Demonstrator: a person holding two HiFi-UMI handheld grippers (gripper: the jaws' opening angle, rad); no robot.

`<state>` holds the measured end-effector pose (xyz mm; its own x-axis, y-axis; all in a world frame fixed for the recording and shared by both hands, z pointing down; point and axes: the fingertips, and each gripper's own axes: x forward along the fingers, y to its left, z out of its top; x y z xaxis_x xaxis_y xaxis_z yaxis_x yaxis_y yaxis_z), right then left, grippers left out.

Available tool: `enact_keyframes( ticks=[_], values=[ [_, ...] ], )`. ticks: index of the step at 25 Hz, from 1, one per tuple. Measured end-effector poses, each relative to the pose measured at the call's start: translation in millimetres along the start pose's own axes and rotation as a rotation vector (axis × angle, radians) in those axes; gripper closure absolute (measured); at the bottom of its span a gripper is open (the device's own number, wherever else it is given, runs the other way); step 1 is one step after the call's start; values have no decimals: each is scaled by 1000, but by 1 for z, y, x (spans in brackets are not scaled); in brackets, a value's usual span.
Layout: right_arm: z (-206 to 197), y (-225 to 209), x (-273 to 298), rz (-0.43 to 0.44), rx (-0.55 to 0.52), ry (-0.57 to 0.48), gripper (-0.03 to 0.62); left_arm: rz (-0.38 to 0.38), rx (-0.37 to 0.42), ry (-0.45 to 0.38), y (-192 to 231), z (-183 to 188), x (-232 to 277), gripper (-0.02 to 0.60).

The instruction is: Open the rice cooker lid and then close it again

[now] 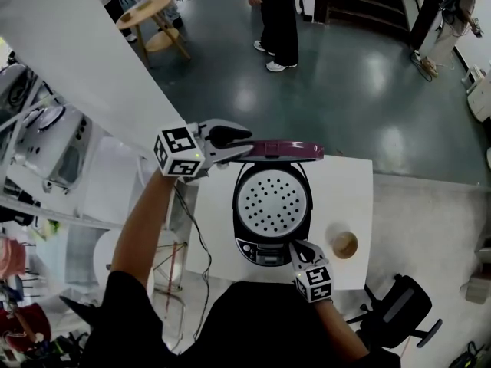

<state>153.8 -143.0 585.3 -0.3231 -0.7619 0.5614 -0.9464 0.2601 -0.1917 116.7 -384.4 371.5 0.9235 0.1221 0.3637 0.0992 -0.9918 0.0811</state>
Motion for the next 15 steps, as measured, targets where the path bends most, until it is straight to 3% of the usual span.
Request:
enact_keyframes(
  ticks=[4,10,15],
  values=[
    [-2,5,1,5,16,-3,592,-40,34,20,-16,-6,2,487],
    [19,7,-6,-6,90,-94,594,-97,61,57,-41,-15,2,499],
    [20,5,-8,-28,111,-112,594,-110,77,61,-49,-20,3,504]
  ],
)
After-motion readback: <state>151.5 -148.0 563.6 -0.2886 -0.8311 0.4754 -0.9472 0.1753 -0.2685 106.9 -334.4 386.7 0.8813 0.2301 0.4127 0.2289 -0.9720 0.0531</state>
